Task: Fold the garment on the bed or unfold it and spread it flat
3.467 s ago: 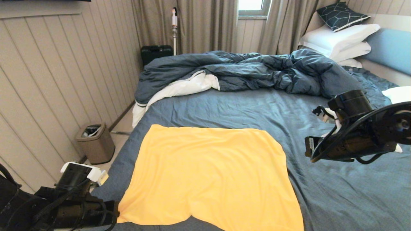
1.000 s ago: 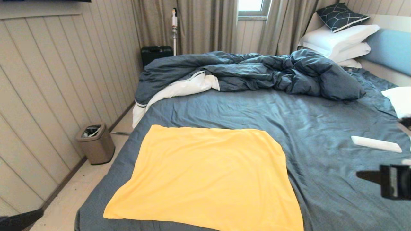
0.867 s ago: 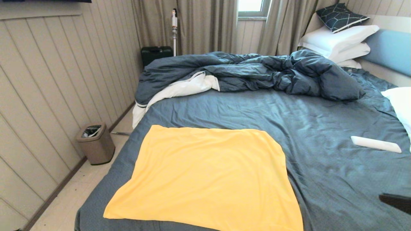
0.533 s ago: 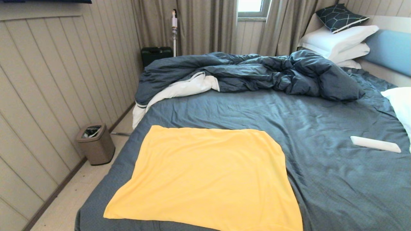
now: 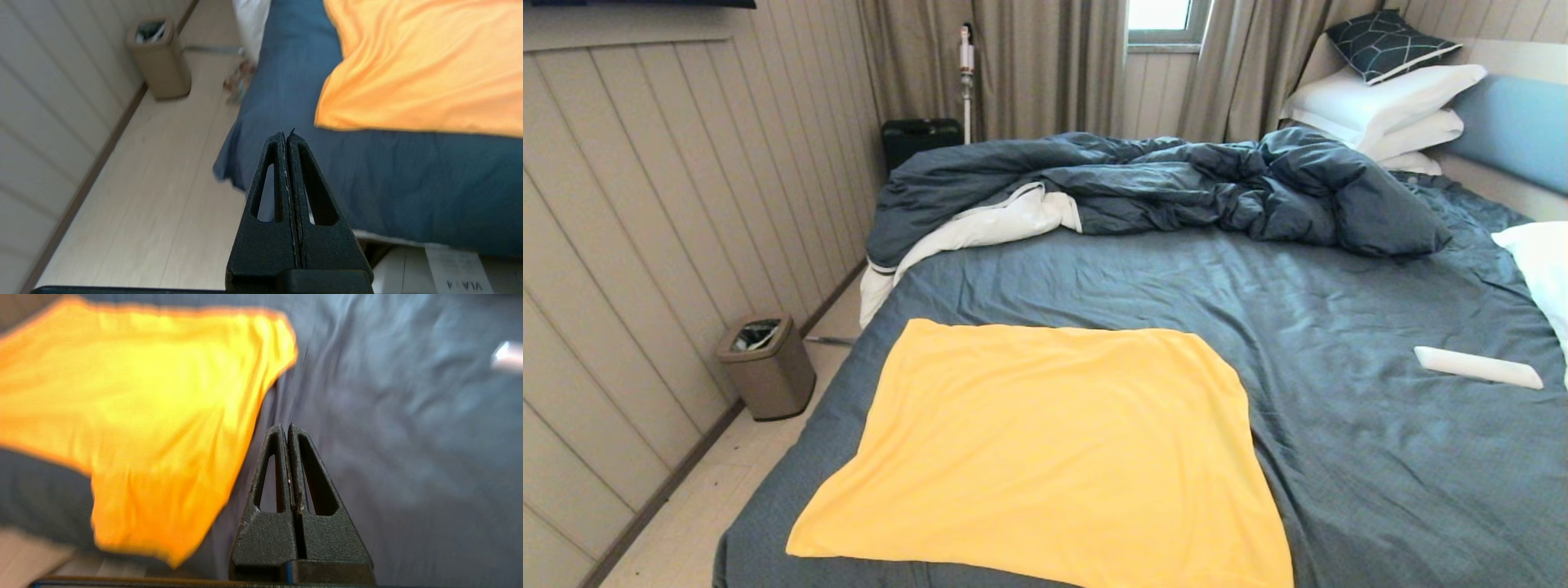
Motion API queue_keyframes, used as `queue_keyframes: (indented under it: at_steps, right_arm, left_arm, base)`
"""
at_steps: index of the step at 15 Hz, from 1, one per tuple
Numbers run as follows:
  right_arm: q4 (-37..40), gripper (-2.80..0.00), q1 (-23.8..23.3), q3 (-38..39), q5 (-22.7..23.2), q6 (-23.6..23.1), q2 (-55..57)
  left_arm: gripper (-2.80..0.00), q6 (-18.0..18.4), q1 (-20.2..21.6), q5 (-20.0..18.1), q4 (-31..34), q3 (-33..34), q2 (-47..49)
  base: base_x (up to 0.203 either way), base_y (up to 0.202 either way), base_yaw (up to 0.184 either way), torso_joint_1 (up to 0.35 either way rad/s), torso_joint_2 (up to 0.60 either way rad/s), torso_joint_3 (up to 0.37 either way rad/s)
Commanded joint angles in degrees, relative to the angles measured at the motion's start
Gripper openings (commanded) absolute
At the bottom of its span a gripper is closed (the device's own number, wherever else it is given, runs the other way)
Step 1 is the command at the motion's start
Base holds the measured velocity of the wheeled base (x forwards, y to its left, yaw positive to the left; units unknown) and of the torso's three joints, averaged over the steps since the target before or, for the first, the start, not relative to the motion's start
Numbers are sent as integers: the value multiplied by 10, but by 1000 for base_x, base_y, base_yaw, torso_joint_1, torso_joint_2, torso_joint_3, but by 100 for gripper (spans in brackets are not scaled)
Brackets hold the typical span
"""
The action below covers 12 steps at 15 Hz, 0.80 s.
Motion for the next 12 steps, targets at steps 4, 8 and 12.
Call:
queue_keyframes:
  at_steps: [4,8,12]
  right_arm:
    - [42,-280,0,2,1,-5,1]
    - [59,-280,-19,2,-8,-30,2]
    - [72,-280,-95,2,19,-59,-51]
  left_arm:
    - [-280,-4,-1,-5,-60,31,-4]
    - [-280,-5,-1,-5,-60,31,-4]
    - [-280,-2,0,-5,-61,31,-4]
  base:
    - [0,0,0,0,0,0]
    - [0,0,0,0,0,0]
    - [0,0,0,0,0,0]
